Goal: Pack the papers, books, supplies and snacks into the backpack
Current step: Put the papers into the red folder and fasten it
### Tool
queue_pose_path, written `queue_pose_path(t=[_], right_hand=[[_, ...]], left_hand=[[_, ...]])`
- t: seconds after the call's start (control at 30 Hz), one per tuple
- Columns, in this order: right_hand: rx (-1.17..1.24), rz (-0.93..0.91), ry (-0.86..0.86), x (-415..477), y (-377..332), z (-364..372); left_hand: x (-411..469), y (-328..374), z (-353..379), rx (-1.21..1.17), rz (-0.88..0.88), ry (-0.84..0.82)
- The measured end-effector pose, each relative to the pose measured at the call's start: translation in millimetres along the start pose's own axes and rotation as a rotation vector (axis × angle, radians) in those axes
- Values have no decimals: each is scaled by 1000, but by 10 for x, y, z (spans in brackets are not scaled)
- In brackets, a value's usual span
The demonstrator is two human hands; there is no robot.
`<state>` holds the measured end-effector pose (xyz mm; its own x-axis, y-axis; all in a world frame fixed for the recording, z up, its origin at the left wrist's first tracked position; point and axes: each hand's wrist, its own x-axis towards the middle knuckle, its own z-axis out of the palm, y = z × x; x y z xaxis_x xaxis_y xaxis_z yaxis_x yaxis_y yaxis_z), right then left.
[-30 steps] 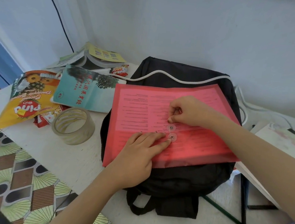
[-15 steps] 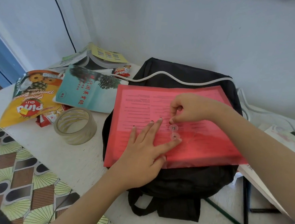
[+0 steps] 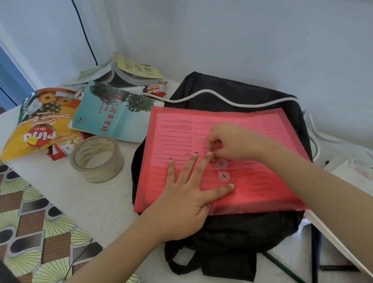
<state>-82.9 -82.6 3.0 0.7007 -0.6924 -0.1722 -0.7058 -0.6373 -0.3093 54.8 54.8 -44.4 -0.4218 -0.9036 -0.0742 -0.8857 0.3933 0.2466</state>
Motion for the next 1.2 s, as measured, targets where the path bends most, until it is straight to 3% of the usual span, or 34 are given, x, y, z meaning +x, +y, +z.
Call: queue_pose_path(t=[0.63, 1.2], right_hand=[[206, 94, 136, -118, 231, 84], [15, 82, 205, -240, 172, 91]], left_hand=[[16, 24, 29, 36, 103, 178], [19, 23, 44, 29, 100, 195]])
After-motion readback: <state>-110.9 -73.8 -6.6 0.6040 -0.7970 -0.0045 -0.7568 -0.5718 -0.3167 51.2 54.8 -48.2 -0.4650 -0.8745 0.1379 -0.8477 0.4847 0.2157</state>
